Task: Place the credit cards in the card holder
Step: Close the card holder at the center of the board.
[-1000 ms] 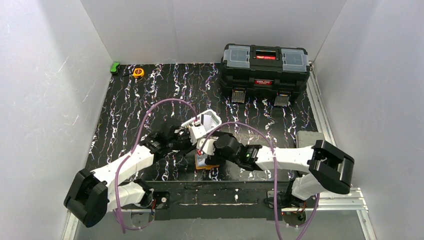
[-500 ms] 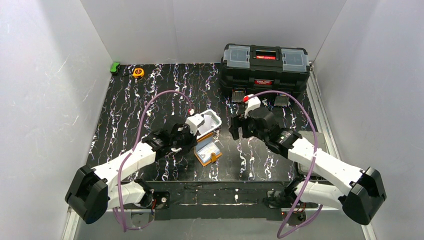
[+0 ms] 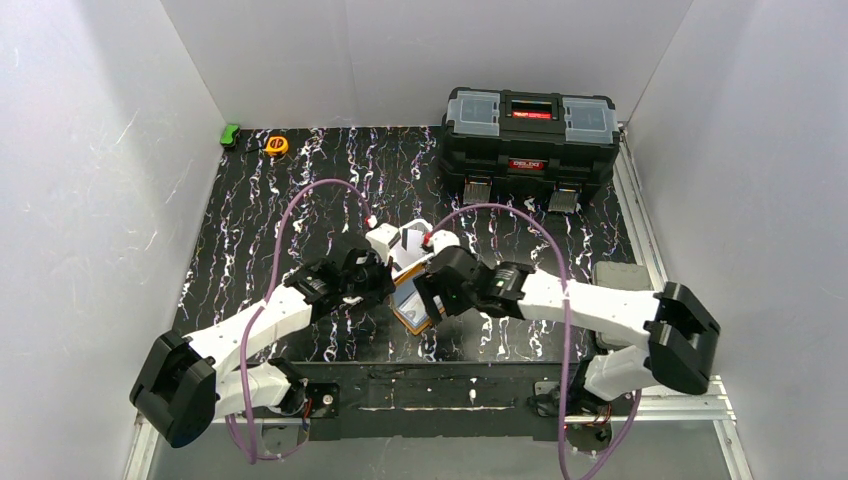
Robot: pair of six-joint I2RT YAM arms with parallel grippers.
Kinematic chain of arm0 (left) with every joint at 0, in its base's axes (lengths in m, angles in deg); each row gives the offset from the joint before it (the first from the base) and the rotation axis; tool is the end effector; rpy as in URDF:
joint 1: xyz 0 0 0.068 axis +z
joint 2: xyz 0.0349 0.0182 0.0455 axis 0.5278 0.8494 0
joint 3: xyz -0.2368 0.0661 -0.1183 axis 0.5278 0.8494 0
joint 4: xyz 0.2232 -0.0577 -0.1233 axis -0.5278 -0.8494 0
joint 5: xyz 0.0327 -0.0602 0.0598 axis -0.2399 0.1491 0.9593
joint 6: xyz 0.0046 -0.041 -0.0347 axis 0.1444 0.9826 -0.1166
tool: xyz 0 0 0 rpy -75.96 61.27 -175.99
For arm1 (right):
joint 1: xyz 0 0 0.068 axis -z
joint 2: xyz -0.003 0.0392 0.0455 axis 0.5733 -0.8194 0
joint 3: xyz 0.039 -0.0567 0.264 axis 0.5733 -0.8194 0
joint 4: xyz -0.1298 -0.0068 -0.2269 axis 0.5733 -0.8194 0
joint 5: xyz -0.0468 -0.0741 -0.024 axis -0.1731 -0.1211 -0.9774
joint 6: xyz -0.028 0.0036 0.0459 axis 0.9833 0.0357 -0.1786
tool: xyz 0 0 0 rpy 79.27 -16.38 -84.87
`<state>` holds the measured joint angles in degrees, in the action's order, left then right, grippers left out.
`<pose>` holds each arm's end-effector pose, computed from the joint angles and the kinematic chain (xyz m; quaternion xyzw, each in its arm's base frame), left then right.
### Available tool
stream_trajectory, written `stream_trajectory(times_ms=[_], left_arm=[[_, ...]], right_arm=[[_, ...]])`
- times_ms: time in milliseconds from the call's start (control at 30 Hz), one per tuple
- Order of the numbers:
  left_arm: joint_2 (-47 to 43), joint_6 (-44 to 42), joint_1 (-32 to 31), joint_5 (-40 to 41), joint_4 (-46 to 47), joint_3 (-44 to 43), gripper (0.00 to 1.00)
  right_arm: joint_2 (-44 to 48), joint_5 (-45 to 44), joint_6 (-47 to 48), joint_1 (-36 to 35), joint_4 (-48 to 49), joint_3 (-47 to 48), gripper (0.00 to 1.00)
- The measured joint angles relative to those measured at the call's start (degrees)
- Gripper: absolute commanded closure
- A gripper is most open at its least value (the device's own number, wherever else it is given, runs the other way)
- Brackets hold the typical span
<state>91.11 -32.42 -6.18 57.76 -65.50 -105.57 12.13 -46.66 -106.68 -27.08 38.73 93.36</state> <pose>0.1861 -0.1518 0.2253 0.2405 0.8507 -0.2462 0.3974 0.1413 0.2474 0.2454 -0.2382 0.8961 0.1656 0.3358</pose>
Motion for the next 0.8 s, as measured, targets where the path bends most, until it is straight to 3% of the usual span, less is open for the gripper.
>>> stream_trajectory(times_ms=[200, 400, 800], left_arm=[[-0.2, 4.8, 0.5, 0.3, -0.2, 0.3, 1.0], [-2.6, 9.1, 2.3, 0.3, -0.3, 2.7, 1.0], [-7.0, 12.5, 3.8, 0.3, -0.4, 5.7, 1.0]], right_arm=[[-10.0, -11.4, 0.1, -6.6, -1.4, 7.6, 0.12], [-16.3, -18.1, -0.1, -8.7, -2.6, 10.1, 0.23], [-21.4, -23.5, -1.9, -10.4, -7.0, 14.2, 0.25]])
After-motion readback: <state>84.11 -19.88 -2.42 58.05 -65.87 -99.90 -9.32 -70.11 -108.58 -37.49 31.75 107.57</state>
